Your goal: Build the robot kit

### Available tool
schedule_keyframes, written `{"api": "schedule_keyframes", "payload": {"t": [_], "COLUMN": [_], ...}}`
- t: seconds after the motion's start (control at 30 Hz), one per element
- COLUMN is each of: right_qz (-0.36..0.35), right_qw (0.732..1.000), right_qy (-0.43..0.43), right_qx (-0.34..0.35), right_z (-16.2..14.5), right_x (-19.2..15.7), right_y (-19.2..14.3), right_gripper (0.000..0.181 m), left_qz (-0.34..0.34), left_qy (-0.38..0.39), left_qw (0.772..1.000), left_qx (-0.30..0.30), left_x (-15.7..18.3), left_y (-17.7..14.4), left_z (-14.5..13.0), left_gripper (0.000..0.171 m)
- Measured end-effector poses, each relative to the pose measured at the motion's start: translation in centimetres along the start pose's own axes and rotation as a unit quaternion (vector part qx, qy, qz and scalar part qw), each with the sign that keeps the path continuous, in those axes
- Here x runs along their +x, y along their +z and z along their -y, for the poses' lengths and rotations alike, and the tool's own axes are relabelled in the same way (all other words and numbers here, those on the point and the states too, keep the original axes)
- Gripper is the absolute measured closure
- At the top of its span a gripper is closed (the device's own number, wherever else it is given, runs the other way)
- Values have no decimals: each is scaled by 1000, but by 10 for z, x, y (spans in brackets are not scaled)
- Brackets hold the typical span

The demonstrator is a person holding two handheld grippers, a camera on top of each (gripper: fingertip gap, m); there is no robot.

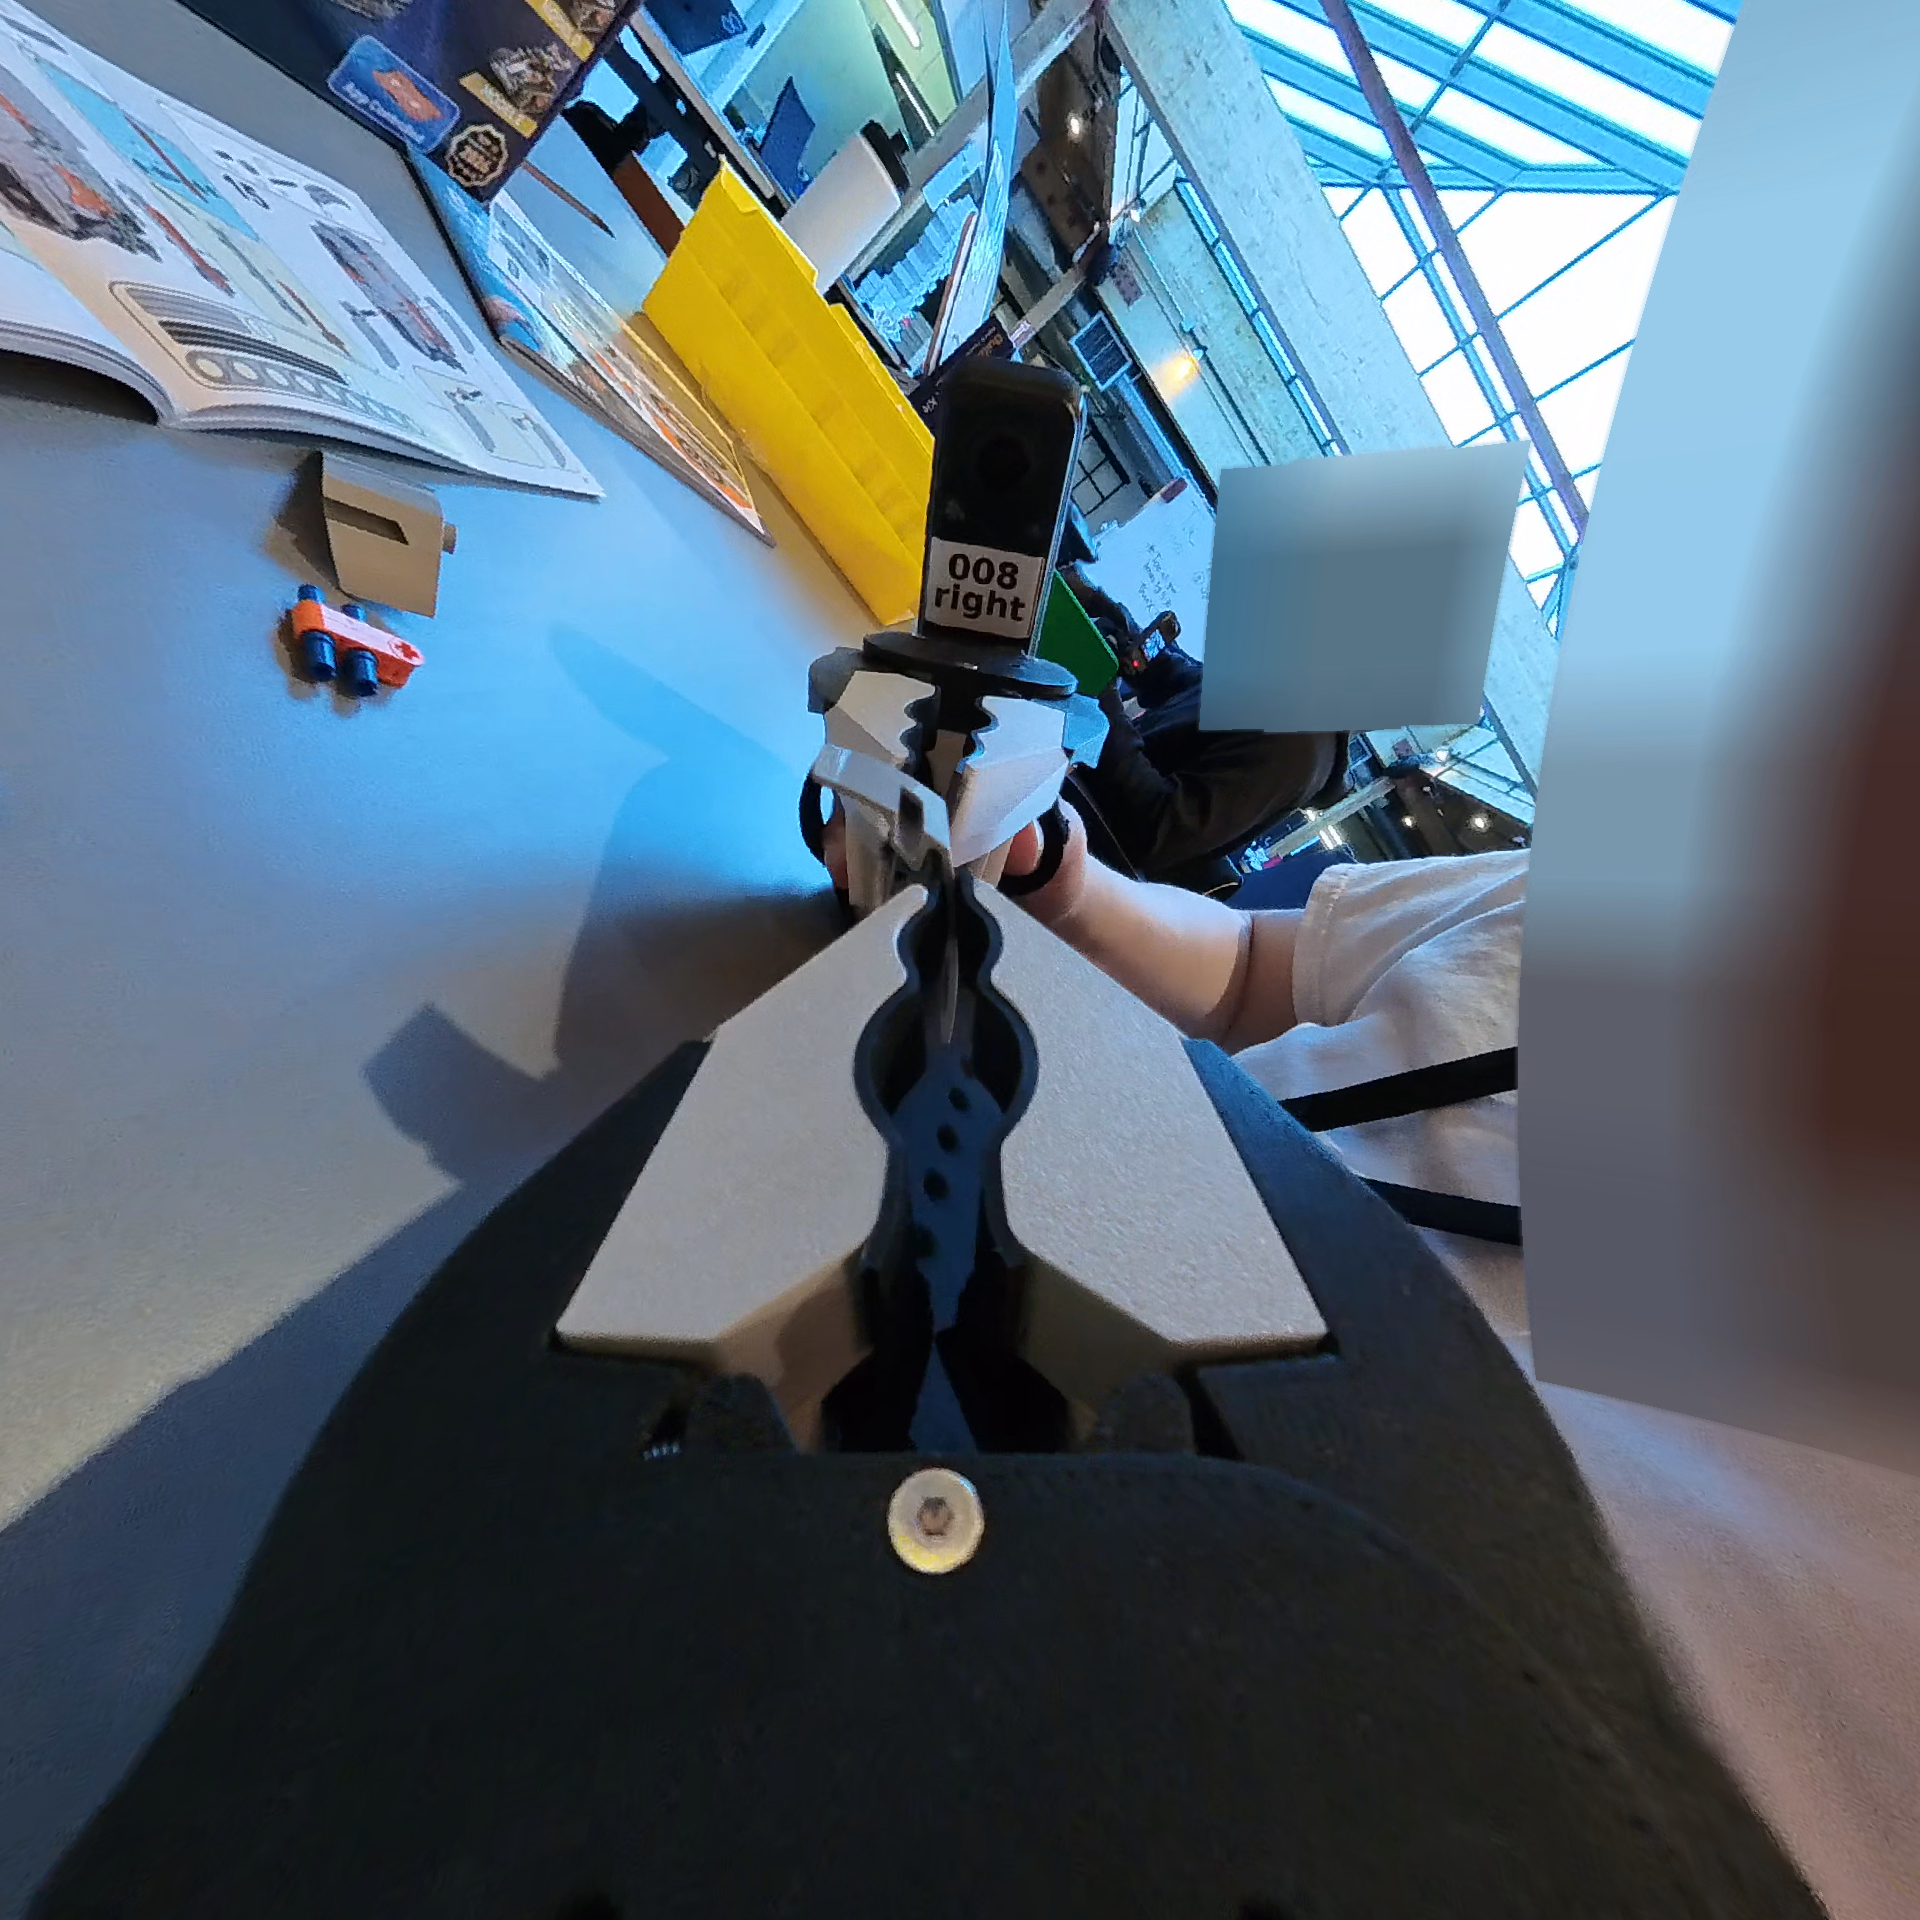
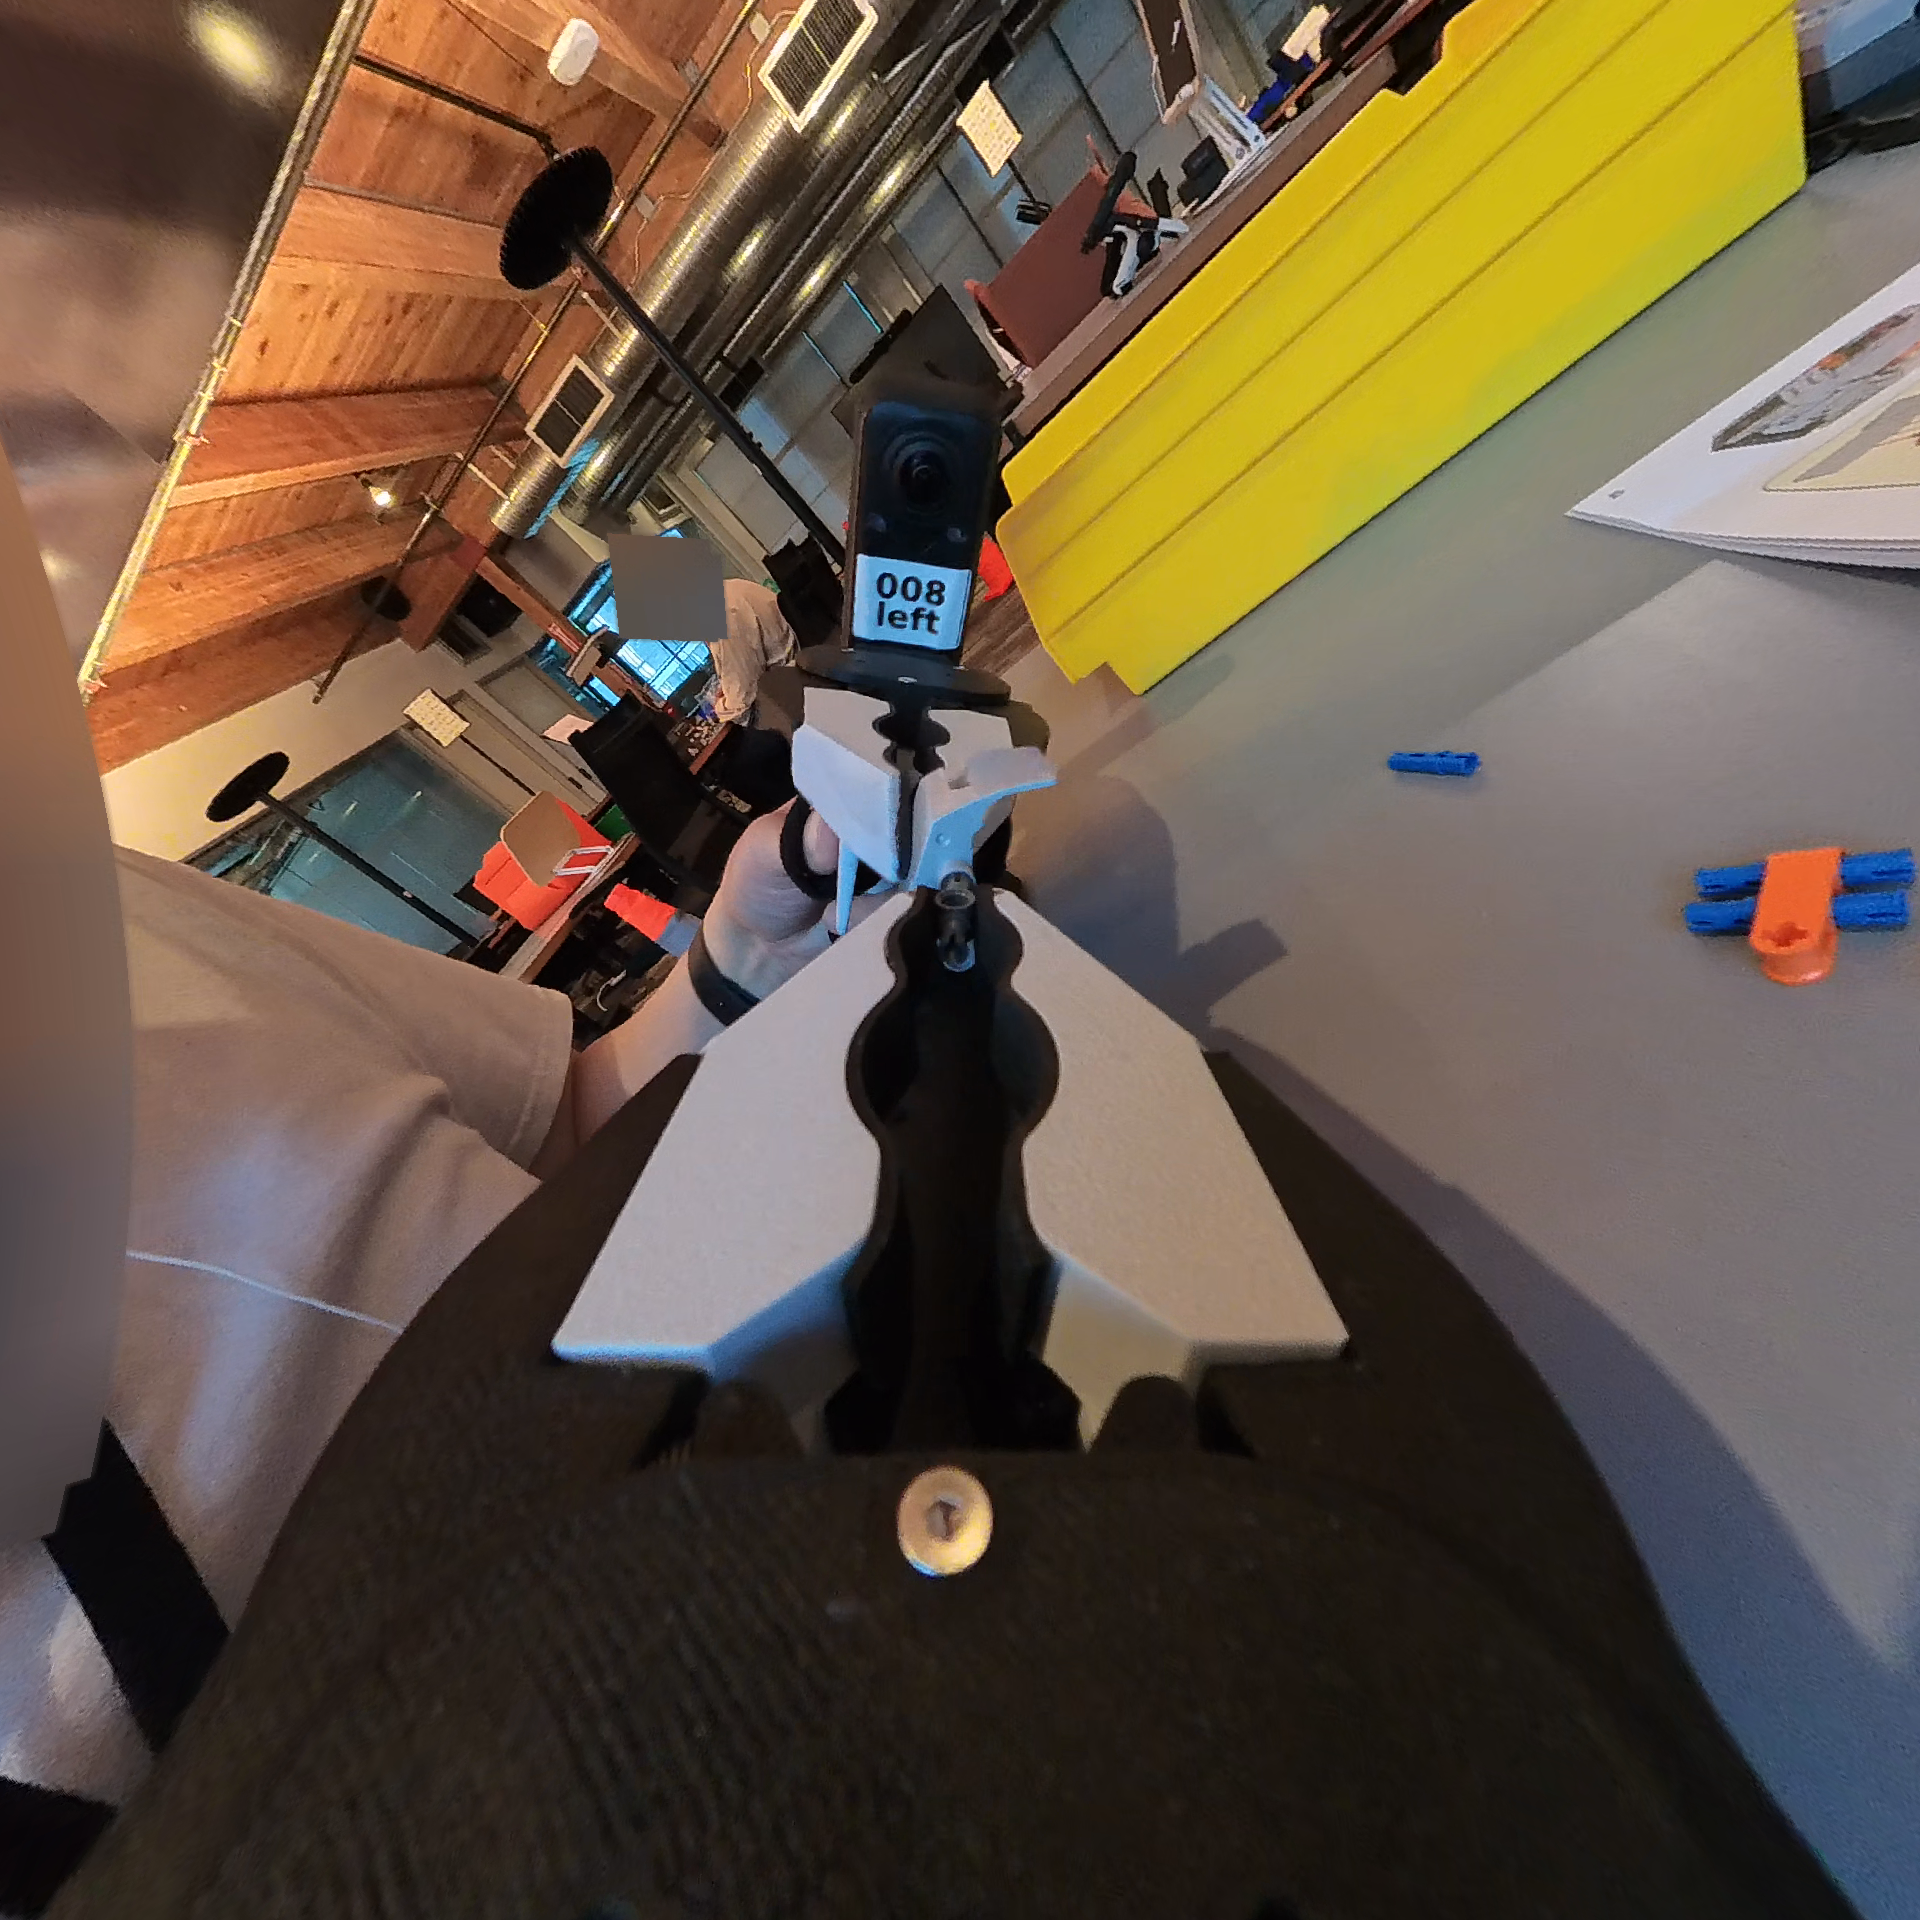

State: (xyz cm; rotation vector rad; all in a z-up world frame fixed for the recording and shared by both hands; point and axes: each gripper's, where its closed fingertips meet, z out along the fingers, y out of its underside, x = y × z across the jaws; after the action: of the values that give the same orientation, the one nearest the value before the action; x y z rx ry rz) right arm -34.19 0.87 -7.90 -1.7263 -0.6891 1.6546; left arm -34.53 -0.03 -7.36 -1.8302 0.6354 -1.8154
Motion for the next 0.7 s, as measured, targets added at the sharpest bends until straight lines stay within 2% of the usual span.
{"api": "schedule_keyframes", "payload": {"t": [0.33, 0.6, 0.7], "right_qz": [13, -22, -27], "right_qw": [995, 977, 974], "right_qy": [-80, -180, -188], "right_qx": [-59, -116, -125], "right_z": [-14, -25, -26], "right_x": [-8, -6, -5], "right_y": [-2, -5, -6], "right_gripper": [176, 176, 176], "left_qz": [-20, -3, 6], "left_qy": [4, 16, 20], "left_qw": [999, 997, 996], "left_qx": [-42, -75, -83], "left_x": [6, 3, 2], "left_y": [3, 5, 5], "left_z": [-11, -21, -23], "left_gripper": [171, 171, 171]}}
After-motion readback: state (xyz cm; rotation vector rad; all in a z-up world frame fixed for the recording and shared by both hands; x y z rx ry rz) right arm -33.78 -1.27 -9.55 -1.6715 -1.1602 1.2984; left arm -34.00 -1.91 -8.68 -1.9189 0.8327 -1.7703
